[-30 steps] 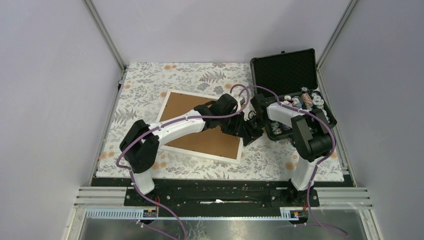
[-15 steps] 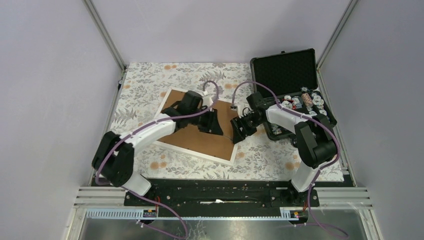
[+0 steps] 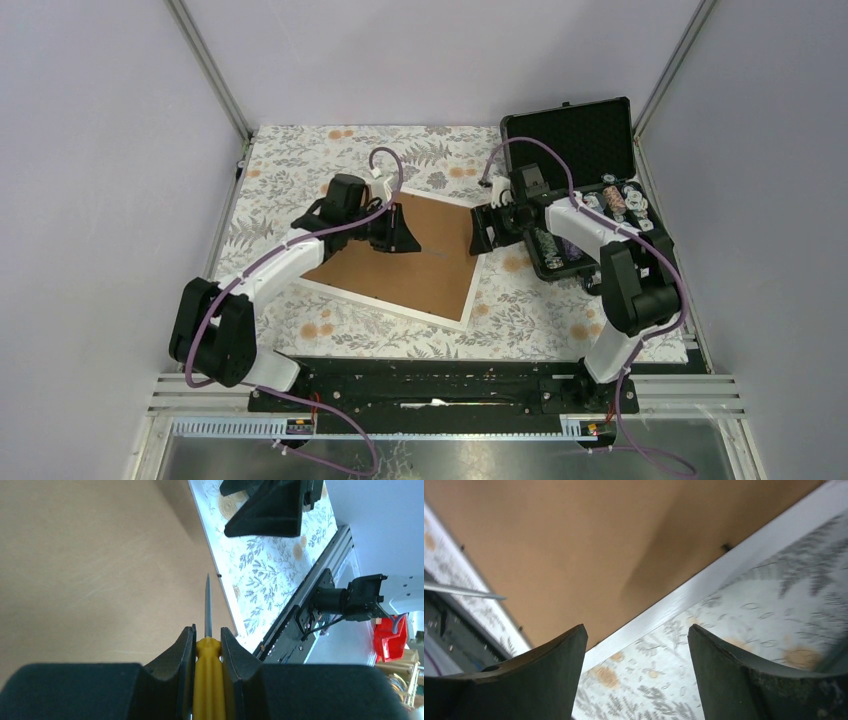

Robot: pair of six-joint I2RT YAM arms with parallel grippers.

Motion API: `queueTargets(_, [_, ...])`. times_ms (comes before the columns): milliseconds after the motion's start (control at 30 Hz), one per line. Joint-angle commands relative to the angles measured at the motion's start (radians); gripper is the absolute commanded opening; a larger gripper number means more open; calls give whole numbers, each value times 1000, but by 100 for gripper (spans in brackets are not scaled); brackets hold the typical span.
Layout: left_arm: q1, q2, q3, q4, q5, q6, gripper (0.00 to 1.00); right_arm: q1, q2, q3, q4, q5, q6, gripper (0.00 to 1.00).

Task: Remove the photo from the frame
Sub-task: Release the photo frame item from the photo frame.

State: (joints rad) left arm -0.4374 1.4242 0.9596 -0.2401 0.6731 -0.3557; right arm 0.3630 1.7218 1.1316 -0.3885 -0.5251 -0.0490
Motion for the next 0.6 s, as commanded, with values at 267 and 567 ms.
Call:
queueTargets(267, [89,16,22,92,36,37,0,-14,174,138,66,137,92,80])
queueTargets(567, [125,57,39,54,98,117,0,82,235,108,125,98,55,65])
